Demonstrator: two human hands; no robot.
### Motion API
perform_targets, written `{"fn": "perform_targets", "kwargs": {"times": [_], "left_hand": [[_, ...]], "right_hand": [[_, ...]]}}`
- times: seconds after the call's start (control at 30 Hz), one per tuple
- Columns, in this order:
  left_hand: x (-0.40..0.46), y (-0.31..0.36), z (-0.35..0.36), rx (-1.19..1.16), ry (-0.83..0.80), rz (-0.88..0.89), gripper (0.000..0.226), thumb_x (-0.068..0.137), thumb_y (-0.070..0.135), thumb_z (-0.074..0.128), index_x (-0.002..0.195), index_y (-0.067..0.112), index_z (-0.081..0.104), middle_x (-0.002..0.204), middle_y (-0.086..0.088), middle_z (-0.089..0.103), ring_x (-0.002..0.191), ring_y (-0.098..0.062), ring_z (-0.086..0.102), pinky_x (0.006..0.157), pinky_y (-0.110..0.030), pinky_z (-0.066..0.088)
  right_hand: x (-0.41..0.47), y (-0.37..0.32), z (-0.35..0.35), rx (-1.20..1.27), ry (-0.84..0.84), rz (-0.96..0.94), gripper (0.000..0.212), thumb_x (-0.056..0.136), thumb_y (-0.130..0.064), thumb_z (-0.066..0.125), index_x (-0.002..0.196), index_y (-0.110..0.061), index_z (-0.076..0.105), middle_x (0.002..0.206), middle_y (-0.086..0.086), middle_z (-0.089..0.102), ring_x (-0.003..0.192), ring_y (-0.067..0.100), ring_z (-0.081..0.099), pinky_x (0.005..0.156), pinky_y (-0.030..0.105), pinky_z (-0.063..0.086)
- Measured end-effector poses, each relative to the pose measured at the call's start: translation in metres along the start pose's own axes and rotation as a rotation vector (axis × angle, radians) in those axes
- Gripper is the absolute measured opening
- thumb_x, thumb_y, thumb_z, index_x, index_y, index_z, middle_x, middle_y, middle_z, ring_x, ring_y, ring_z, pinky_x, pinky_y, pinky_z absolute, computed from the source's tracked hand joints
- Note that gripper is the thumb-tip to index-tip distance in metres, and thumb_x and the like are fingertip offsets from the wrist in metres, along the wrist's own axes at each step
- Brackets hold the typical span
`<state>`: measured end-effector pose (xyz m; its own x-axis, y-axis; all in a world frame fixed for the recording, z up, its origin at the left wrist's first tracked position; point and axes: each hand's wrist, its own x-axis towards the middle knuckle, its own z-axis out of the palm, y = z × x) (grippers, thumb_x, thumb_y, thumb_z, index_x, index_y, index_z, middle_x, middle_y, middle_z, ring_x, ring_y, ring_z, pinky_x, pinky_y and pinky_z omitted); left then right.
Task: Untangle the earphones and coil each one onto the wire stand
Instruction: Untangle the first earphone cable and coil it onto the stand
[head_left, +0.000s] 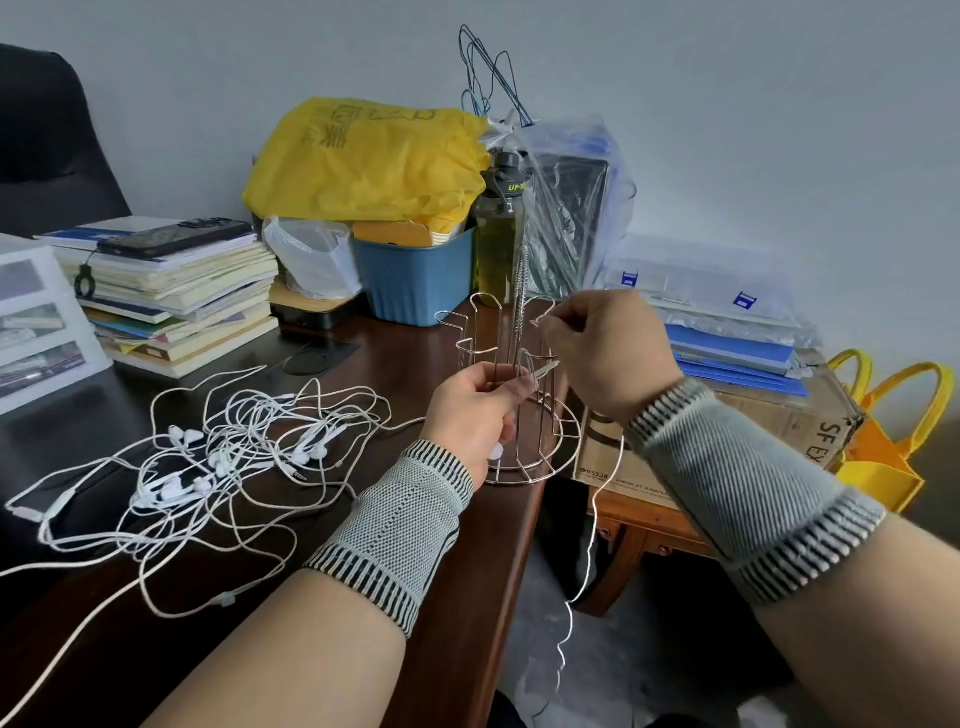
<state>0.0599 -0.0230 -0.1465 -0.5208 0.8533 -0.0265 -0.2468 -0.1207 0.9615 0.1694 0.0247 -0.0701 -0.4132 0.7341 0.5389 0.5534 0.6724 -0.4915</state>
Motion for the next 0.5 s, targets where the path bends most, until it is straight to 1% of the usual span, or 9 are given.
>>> {"fn": "perform_targets", "kwargs": {"times": [0.07,0.1,0.2,0.27,0.33,0.4,0.43,0.5], "left_hand": [[0.000,0.000,0.000,-0.003,-0.007,-0.001,0.011,0.085,0.003,0.070,0.084,0.013,0.065,0.064,0.002,0.057,0.042,-0.004,0.040,0.042,-0.019,0.035],[0.001,-0.001,0.000,0.003,-0.005,-0.002,0.010,0.085,0.004,0.071,0.084,0.013,0.066,0.064,0.001,0.056,0.042,-0.004,0.040,0.043,-0.019,0.035],[0.003,-0.002,-0.001,0.021,0.000,-0.005,0.010,0.085,0.008,0.072,0.082,0.015,0.067,0.068,-0.003,0.054,0.043,-0.006,0.039,0.048,-0.024,0.032],[0.003,-0.003,-0.001,0.024,0.004,-0.009,0.010,0.084,0.008,0.073,0.081,0.016,0.067,0.068,-0.004,0.054,0.043,-0.007,0.039,0.050,-0.026,0.031],[0.003,-0.002,-0.001,0.025,0.007,-0.001,0.011,0.084,0.008,0.073,0.080,0.015,0.066,0.063,0.001,0.055,0.043,-0.006,0.041,0.049,-0.025,0.034],[0.003,-0.002,0.000,0.031,0.014,0.012,0.011,0.085,0.007,0.072,0.080,0.014,0.065,0.057,0.005,0.055,0.042,-0.005,0.041,0.044,-0.021,0.035],[0.003,-0.002,0.001,0.039,0.018,0.017,0.011,0.085,0.007,0.072,0.080,0.014,0.064,0.055,0.005,0.054,0.041,-0.006,0.040,0.044,-0.021,0.035],[0.003,-0.003,0.001,0.043,0.031,0.020,0.012,0.084,0.009,0.073,0.078,0.014,0.065,0.058,0.002,0.054,0.041,-0.007,0.039,0.047,-0.026,0.031]], "right_hand": [[0.016,0.000,-0.003,-0.078,-0.124,0.042,0.021,0.093,-0.023,0.057,0.086,-0.010,0.072,0.067,0.000,0.062,0.062,0.014,0.057,0.061,0.026,0.047],[0.025,0.000,-0.003,-0.137,-0.178,0.050,0.022,0.092,-0.024,0.058,0.086,-0.009,0.072,0.069,0.002,0.063,0.066,0.016,0.059,0.063,0.027,0.048],[0.043,-0.005,-0.004,-0.315,-0.344,0.030,0.025,0.092,-0.024,0.058,0.099,-0.004,0.071,0.089,0.010,0.069,0.084,0.023,0.065,0.078,0.034,0.056],[0.047,-0.012,-0.006,-0.363,-0.424,0.004,0.027,0.093,-0.024,0.056,0.105,-0.003,0.069,0.098,0.012,0.068,0.090,0.025,0.065,0.082,0.035,0.056],[0.046,-0.020,-0.007,-0.372,-0.454,-0.037,0.027,0.094,-0.021,0.053,0.103,-0.002,0.070,0.099,0.012,0.069,0.091,0.025,0.065,0.081,0.033,0.055],[0.040,-0.024,-0.007,-0.354,-0.459,-0.062,0.026,0.094,-0.018,0.050,0.098,-0.002,0.071,0.095,0.013,0.070,0.088,0.025,0.065,0.076,0.031,0.054],[0.037,-0.024,-0.008,-0.349,-0.456,-0.073,0.026,0.094,-0.016,0.050,0.096,-0.002,0.071,0.093,0.012,0.070,0.085,0.024,0.065,0.074,0.032,0.054],[0.029,-0.023,-0.008,-0.352,-0.450,-0.101,0.025,0.094,-0.015,0.049,0.095,-0.004,0.072,0.091,0.011,0.070,0.082,0.023,0.064,0.072,0.031,0.053]]}}
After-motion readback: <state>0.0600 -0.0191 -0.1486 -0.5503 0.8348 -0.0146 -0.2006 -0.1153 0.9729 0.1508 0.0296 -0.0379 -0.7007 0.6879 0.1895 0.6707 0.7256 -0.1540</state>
